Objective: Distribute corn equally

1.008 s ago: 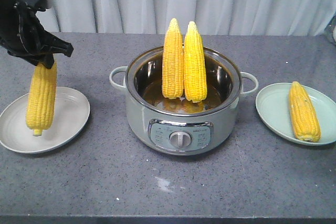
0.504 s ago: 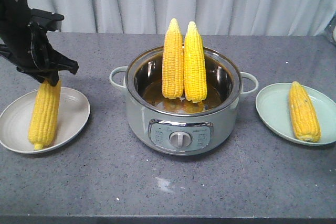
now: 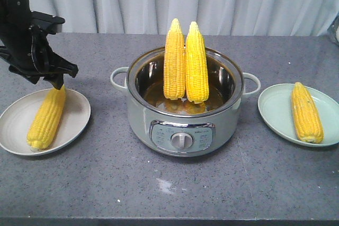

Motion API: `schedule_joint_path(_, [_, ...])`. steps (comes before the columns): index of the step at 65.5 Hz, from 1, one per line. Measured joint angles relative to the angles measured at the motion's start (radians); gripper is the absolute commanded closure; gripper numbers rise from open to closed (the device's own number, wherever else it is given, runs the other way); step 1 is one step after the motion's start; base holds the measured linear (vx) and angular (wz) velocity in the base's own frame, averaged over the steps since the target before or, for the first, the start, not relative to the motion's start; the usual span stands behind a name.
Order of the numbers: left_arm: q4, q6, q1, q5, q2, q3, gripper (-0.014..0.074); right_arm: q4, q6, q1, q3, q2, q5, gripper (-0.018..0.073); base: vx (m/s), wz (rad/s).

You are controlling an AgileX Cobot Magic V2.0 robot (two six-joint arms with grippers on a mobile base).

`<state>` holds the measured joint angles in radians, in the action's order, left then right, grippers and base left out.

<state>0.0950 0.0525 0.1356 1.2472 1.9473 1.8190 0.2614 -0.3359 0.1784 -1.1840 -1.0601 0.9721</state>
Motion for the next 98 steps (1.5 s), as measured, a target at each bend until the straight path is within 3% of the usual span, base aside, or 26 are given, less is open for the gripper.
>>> schedule_joint_path(5, [0.000,0.000,0.000,0.000,-0.002,0.000,-0.0083,0.000,0.000,0.000,0.000,0.000,0.000,-0.0034,0.00,0.00])
schedule_joint_path(12, [0.000,0.000,0.000,-0.007,-0.020,0.000,-0.0116,0.000,0.000,0.000,0.000,0.000,0.000,-0.0034,0.00,0.00])
schedule_joint_path(42, [-0.032,-0.053,0.000,-0.132,-0.276,-0.020,-0.0017,0.000,0.000,0.000,0.000,0.000,0.000,-0.0034,0.00,0.00])
schedule_joint_path(70, [-0.030,-0.115,0.000,-0.355,-0.669,-0.403,0.0004,0.006,0.000,0.000,0.000,0.000,0.000,-0.0034,0.00,0.00])
schedule_joint_path(82, [-0.028,-0.135,0.000,-0.390,-0.784,-0.493,0.0004,0.057,-0.012,0.000,0.000,0.000,0.007,-0.0034,0.00,0.00])
schedule_joint_path(98, [-0.028,-0.142,0.000,-0.392,-0.798,-0.502,0.0004,0.256,-0.135,-0.013,-0.013,-0.105,0.007,-0.0034,0.00,0.00])
